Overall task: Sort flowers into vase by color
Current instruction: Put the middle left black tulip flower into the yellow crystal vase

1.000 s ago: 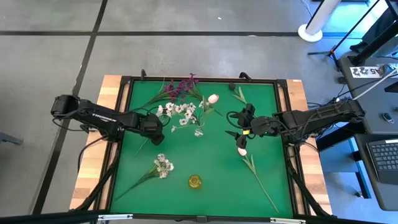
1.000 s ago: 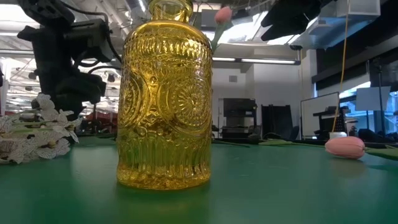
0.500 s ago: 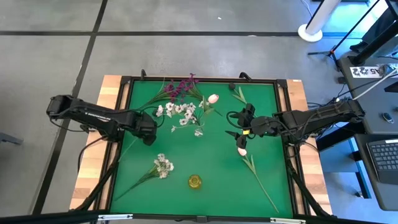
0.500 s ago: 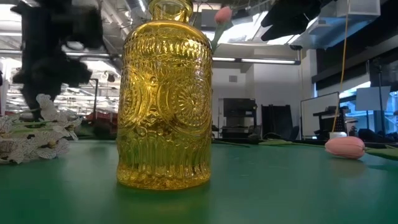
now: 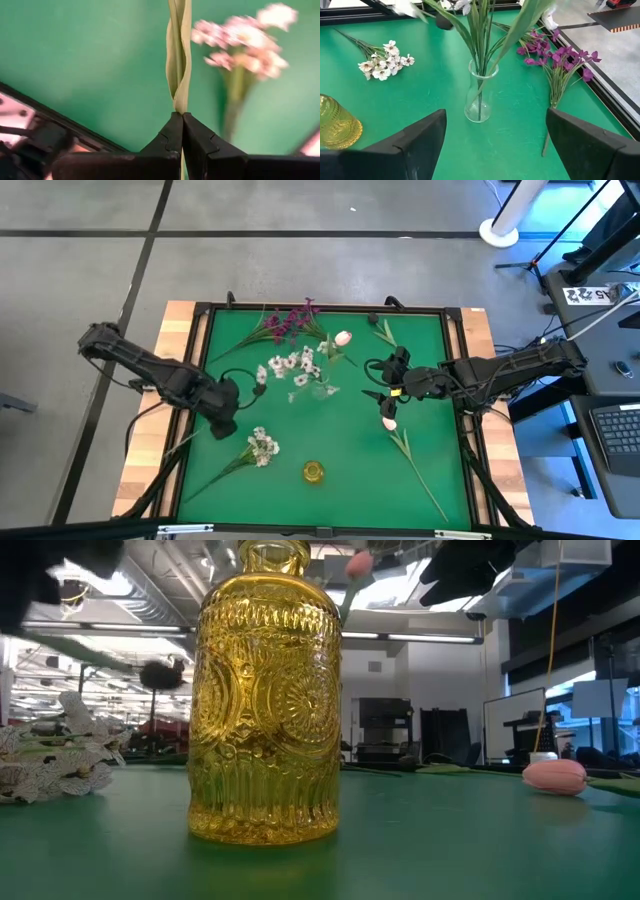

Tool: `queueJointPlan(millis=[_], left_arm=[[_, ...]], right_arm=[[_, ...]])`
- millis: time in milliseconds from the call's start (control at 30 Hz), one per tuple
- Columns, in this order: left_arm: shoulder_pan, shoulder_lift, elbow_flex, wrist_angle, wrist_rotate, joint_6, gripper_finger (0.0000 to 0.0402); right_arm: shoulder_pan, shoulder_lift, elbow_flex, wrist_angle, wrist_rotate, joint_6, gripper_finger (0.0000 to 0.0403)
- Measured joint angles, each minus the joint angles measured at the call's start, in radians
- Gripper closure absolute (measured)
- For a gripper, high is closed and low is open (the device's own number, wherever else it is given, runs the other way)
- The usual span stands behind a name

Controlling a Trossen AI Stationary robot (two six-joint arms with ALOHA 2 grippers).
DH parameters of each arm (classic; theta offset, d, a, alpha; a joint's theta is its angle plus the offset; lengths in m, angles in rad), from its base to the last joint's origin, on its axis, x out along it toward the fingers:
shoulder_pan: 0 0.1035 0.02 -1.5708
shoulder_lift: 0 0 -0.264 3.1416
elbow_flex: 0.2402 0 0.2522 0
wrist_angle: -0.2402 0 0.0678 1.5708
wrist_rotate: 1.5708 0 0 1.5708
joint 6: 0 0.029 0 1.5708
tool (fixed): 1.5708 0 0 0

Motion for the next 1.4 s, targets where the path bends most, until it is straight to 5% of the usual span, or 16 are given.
queueJointPlan(millis=[333, 700, 933, 1067, 1233, 1400], left_arm=[[-0.212, 0.000, 0.111, -0.053, 0.000, -0.144, 0.0401], [-0.330, 0.000, 0.134, 0.182, -0.037, -0.025, 0.0401], [-0.353, 0.000, 0.134, 0.416, -0.147, 0.219, 0.0401], [-0.353, 0.000, 0.134, 0.574, -0.299, 0.430, 0.0401], [-0.352, 0.011, 0.134, 0.887, -0.549, 0.747, 0.0401], [-0.342, 0.072, 0.135, 1.226, -0.590, 1.041, 0.0401]], right_arm=[[0.000, 0.000, 0.000, 0.003, 0.000, 0.004, 0.0063], [0.000, 0.000, 0.000, 0.004, 0.001, 0.004, 0.0063], [0.000, 0.000, 0.000, 0.040, -0.006, 0.003, 0.0063], [0.000, 0.000, 0.000, 0.135, -0.073, -0.013, 0.0063], [0.000, 0.000, 0.000, 0.224, -0.110, -0.048, 0.0063], [0.000, 0.000, 0.000, 0.242, -0.125, -0.062, 0.0063]])
